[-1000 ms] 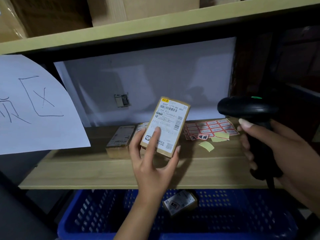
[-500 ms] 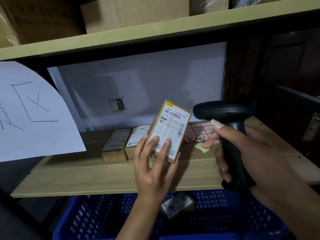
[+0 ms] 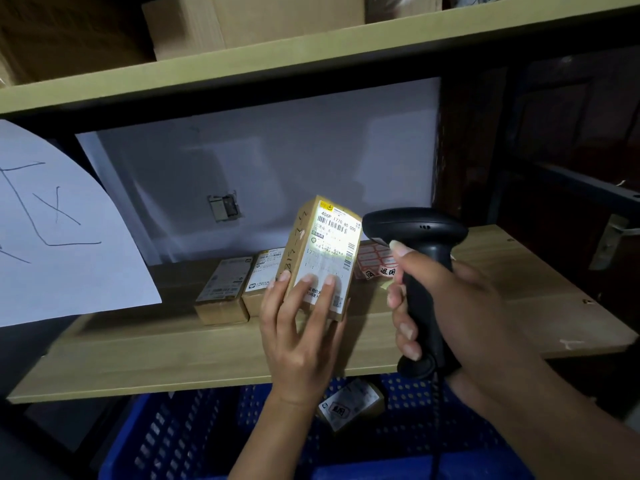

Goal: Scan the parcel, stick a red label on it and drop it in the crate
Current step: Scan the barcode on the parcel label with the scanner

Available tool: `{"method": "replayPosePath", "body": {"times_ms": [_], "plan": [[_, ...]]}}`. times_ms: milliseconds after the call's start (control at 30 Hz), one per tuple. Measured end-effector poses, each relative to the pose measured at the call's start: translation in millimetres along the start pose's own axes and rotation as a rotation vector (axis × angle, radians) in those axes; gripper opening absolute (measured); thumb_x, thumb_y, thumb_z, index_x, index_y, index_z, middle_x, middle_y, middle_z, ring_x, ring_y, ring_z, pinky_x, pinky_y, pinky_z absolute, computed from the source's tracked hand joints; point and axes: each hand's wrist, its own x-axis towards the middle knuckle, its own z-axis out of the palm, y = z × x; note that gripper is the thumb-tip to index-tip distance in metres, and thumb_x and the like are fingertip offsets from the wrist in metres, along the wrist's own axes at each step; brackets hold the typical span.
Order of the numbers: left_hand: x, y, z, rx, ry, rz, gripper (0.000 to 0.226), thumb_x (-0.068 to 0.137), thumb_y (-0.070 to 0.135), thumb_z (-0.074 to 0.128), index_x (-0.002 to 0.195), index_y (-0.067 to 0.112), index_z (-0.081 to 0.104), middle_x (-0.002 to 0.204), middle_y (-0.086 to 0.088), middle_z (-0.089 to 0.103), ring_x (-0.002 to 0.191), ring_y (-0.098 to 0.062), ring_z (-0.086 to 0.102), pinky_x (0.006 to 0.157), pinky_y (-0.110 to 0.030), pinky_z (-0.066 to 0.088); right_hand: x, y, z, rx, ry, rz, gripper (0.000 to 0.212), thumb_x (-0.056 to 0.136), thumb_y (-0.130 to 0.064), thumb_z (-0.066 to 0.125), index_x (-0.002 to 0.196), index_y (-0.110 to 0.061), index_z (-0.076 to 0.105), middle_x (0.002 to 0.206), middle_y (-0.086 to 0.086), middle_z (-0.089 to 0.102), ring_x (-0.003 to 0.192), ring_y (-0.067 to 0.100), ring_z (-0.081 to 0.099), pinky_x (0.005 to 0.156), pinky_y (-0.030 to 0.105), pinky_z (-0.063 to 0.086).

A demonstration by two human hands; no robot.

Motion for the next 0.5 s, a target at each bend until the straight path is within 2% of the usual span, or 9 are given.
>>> {"method": "replayPosePath", "body": {"times_ms": [167,333,500], "plan": [[-1.5,-3.5,0.4,0.028,-0.011,0.010,0.054,0.088,0.023,0.088,0.137,0.017,0.065,0.142,-0.009,0.052,0.148,-0.027,0.040,0.111,-0.061,0.053,0.9,-2.1,3.4,0.018,-0.010,-0.021,0.031,0.097,-0.034,0.067,0.088,-0.004,0.064,0.063,0.008,0.062,0.034,0.016,0.045,0.035,0.024,0.037],[0.0,-3.7,-1.3,0.020,-0.004,0.020,0.060,0.080,0.019,0.093,0.134,0.017,0.067,0.140,-0.009,0.053,0.147,-0.028,0.041,0.102,-0.069,0.057,6.6,-0.2,10.6,0.080,0.011,0.020,0.030,0.097,-0.032,0.067,0.088,-0.004,0.062,0.069,0.010,0.065,0.032,0.015,0.042,0.031,0.023,0.034],[2.3,-1.6,-3.2,0.007,0.008,0.042,0.046,0.091,0.024,0.083,0.134,0.017,0.068,0.138,-0.009,0.054,0.146,-0.027,0.042,0.099,-0.068,0.058,12.5,6.2,15.6,0.124,0.006,0.038,0.026,0.097,-0.029,0.067,0.093,-0.004,0.060,0.069,0.012,0.062,0.032,0.015,0.042,0.032,0.022,0.034]]}}
